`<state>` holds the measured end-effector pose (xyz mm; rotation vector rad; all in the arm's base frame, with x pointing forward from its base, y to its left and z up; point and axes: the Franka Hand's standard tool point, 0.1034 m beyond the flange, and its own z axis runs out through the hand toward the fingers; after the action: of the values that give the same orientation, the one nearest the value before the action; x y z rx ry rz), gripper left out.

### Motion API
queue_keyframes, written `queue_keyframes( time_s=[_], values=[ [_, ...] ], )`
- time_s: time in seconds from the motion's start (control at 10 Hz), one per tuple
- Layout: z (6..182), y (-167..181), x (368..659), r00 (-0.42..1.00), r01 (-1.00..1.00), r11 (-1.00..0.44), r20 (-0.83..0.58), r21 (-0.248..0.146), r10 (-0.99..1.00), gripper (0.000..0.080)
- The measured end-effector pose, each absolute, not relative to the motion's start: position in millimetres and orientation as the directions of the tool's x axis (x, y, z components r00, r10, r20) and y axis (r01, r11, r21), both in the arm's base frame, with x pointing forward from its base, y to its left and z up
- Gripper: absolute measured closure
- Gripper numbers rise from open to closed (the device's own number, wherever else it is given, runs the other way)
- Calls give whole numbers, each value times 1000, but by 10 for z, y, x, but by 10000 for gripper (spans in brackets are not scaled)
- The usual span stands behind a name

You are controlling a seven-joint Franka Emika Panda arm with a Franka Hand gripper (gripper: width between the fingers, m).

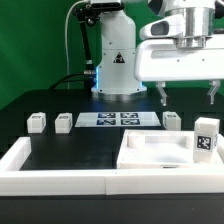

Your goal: Assemble square table

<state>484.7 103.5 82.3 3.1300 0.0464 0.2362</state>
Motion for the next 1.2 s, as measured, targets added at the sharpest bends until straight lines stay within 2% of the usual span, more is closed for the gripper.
queue_keyframes(
  time_s=[0.2,0.8,1.0,1.2],
  values=[
    [742,1019,4668,990,30,-1000,139,6,31,151],
    [730,1021,4671,989,31,-999,142,8,32,151],
    [613,1034,4406,990,43,-999,134,16,44,151],
    [601,1059,4304,991,40,-999,124,14,42,151]
  ],
)
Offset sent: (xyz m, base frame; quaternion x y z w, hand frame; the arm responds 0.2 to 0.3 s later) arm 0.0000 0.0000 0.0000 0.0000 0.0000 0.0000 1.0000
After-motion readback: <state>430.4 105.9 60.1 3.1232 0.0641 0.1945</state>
